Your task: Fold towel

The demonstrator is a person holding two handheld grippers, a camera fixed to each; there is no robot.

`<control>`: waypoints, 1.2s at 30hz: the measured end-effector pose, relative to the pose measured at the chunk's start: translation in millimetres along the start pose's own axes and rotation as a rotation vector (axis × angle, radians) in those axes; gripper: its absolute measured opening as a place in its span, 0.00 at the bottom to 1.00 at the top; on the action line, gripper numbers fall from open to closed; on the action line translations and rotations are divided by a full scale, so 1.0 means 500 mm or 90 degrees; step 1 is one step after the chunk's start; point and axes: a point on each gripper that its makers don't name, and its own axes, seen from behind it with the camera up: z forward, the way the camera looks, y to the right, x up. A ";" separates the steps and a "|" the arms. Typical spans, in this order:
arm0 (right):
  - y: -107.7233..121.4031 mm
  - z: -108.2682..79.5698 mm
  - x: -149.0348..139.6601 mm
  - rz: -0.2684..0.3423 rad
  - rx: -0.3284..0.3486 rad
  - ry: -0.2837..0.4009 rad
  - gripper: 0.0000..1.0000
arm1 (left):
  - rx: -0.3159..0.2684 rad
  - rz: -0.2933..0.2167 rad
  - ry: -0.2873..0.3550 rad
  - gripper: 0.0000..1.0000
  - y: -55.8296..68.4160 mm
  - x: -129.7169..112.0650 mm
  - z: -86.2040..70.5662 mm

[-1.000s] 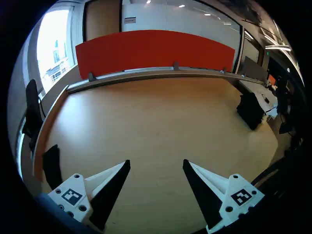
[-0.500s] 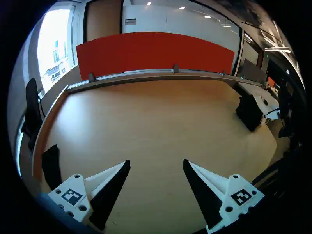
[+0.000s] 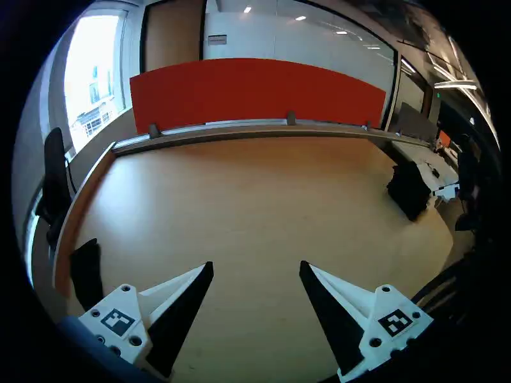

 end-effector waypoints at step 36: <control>-0.065 -0.163 0.265 0.063 -0.068 0.383 1.00 | 0.028 -0.035 0.104 1.00 -0.037 0.088 -0.025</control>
